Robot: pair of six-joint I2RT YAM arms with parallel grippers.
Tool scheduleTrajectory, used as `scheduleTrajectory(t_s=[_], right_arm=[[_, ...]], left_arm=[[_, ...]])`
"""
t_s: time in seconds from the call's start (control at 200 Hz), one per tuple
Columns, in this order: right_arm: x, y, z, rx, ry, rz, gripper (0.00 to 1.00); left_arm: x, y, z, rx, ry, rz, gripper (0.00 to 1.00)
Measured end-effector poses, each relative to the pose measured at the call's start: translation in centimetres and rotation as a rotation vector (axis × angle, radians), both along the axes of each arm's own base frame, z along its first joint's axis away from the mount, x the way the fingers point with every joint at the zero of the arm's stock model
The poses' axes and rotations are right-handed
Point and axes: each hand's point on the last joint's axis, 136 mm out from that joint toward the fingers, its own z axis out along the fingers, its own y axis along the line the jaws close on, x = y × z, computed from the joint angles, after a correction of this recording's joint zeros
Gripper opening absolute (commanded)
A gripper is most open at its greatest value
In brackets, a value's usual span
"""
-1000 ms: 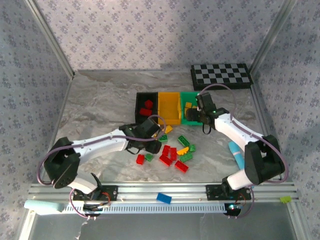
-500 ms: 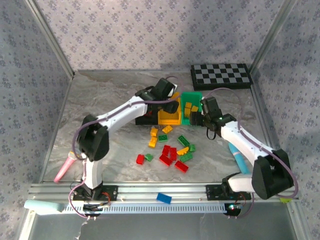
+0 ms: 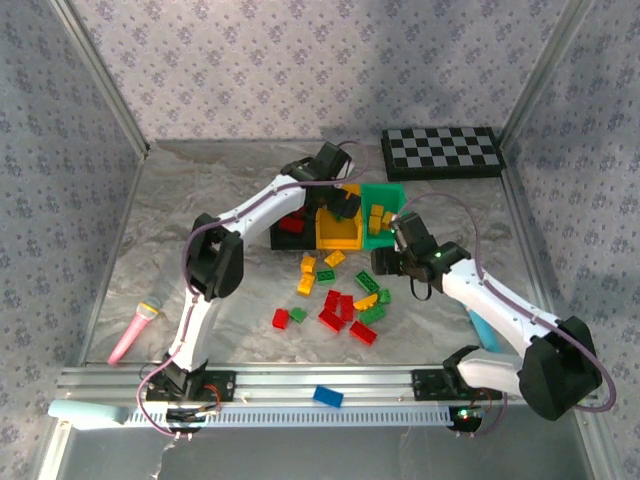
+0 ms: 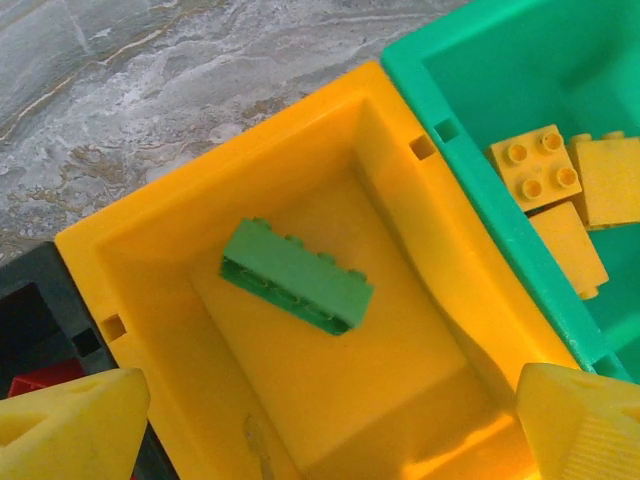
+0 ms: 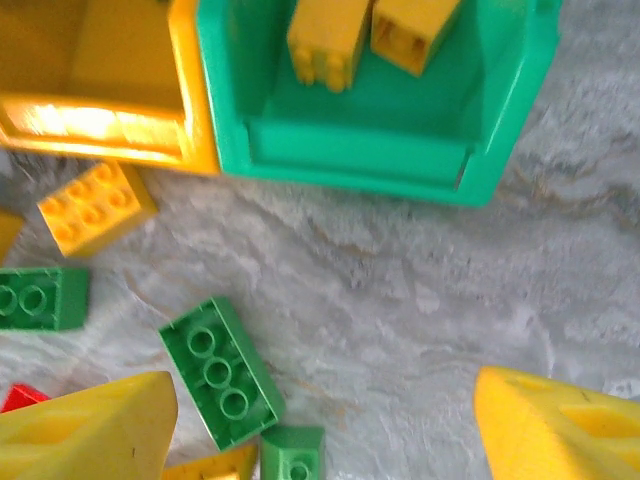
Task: Sort the legos into containers by color
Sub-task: Place the lego in the container, then pick up the lego from the center of the table, then place the lego in the container.
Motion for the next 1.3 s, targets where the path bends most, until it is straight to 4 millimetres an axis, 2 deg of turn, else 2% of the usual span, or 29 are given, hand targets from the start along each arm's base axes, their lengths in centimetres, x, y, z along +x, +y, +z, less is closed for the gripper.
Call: scheduleTrajectory(t_s=[0.065, 0.19, 0.335, 0.48, 0.635, 0.775, 0.895, 1.119, 1.299], right_arm=[[-0.7, -0.1, -1.1, -0.006, 0.040, 0.002, 0.78], [-1.3, 0.6, -2.9, -0.010, 0.106, 0.029, 0.76], [-1.9, 2.3, -5.6, -0.024, 0.188, 0.087, 0.74], [-2.3, 3.9, -7.1, -0.025, 0.224, 0.141, 0.72], [-2.3, 4.6, -8.6, -0.038, 0.247, 0.166, 0.63], [-2.0, 4.8, -9.4, -0.054, 0.259, 0.177, 0.47], [-1.3, 5.4, -9.2, -0.052, 0.251, 0.188, 0.31], [0.3, 7.2, -6.7, -0.033, 0.183, 0.229, 0.29], [3.2, 9.1, -1.9, 0.015, 0.061, 0.250, 0.30]], left_arm=[[-0.4, 0.1, -0.1, -0.002, 0.006, -0.001, 0.95], [-2.2, 1.6, -0.1, -0.002, 0.025, 0.015, 0.95], [-4.4, 3.8, 1.6, -0.027, 0.004, 0.055, 0.95], [-6.1, 6.1, 2.7, -0.051, -0.035, 0.101, 0.96], [-7.3, 7.7, 1.5, -0.044, -0.041, 0.145, 0.96], [-7.9, 8.6, -0.2, -0.027, -0.026, 0.166, 0.96], [-8.2, 9.1, -0.7, -0.016, -0.026, 0.180, 0.96], [-9.0, 9.9, 0.0, -0.035, -0.045, 0.203, 0.96], [-11.6, 10.6, -0.5, -0.039, -0.031, 0.201, 0.95]])
